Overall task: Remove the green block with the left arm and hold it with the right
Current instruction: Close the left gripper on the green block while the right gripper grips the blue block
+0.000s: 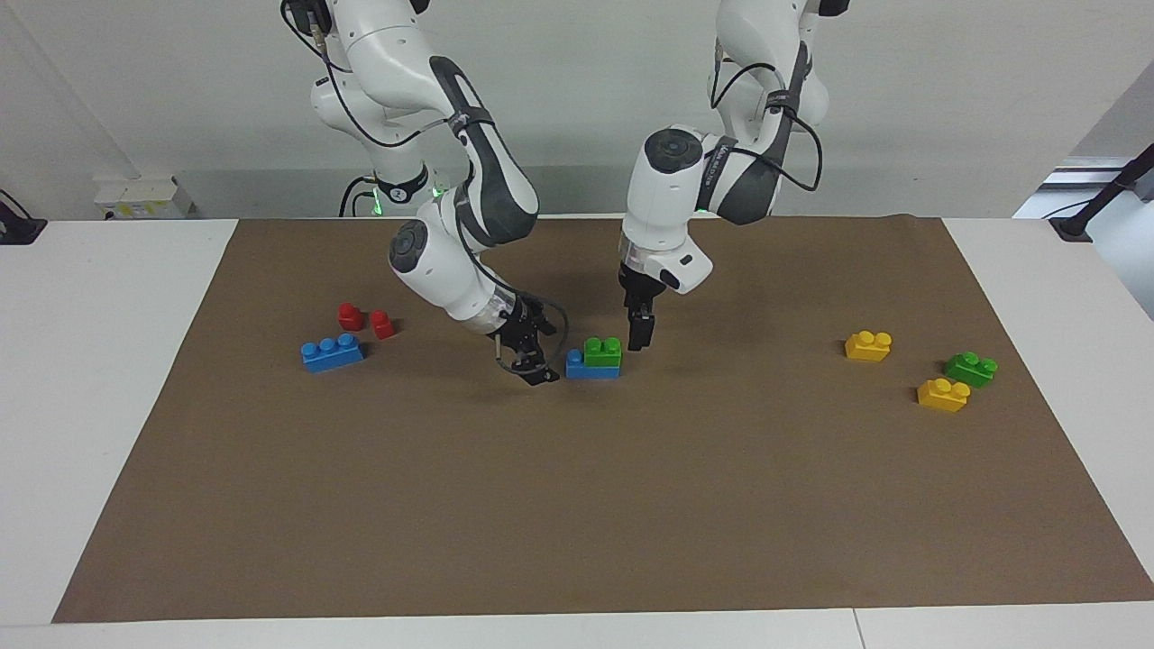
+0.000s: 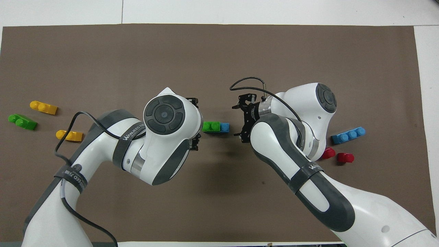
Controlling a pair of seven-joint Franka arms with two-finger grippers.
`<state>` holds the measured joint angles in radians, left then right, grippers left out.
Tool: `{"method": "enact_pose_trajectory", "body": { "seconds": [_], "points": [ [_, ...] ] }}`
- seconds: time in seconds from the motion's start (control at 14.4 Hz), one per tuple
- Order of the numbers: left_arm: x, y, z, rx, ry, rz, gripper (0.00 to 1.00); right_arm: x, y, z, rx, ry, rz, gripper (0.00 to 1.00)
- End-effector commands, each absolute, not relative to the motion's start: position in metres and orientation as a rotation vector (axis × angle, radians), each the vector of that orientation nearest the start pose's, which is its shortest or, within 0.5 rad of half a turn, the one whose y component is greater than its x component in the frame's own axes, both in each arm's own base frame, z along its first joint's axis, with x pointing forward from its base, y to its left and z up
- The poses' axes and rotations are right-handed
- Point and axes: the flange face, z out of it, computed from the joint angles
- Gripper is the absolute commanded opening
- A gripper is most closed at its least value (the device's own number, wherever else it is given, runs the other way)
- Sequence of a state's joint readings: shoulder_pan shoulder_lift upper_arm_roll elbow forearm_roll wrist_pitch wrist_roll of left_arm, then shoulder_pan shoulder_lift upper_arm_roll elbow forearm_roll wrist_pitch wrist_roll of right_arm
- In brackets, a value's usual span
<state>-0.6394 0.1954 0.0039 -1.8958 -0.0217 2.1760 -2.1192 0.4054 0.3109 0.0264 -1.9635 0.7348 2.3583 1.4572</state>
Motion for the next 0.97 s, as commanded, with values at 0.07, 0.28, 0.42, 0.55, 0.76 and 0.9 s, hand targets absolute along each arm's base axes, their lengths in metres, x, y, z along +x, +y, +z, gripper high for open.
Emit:
{"method": "enact_pose_trajectory", "body": {
  "seconds": [0.07,0.28,0.42,0.55,0.76,0.9],
  "points": [
    [0.504,-0.389,0.386,-2.276,-2.256,0.012,1.00,0.561,0.274,0.314,-1.940,1.858,0.522,0.97],
    [0.505,-0.390,0.375,-2.243,-2.269,0.010,1.00,0.559,0.281,0.302,-1.922,1.862,0.525,0.97],
    [0.497,-0.395,0.369,-2.232,-2.267,0.011,1.00,0.555,0.292,0.293,-1.936,1.853,0.508,0.97],
    [0.498,-0.395,0.358,-2.194,-2.284,0.010,1.00,0.552,0.300,0.287,-1.942,1.852,0.498,0.97],
    [0.497,-0.399,0.356,-2.192,-2.299,0.008,1.00,0.551,0.299,0.282,-1.935,1.860,0.483,0.94],
    [0.497,-0.398,0.355,-2.186,-2.301,0.005,1.00,0.549,0.303,0.281,-1.940,1.856,0.479,0.78]
  ]
}}
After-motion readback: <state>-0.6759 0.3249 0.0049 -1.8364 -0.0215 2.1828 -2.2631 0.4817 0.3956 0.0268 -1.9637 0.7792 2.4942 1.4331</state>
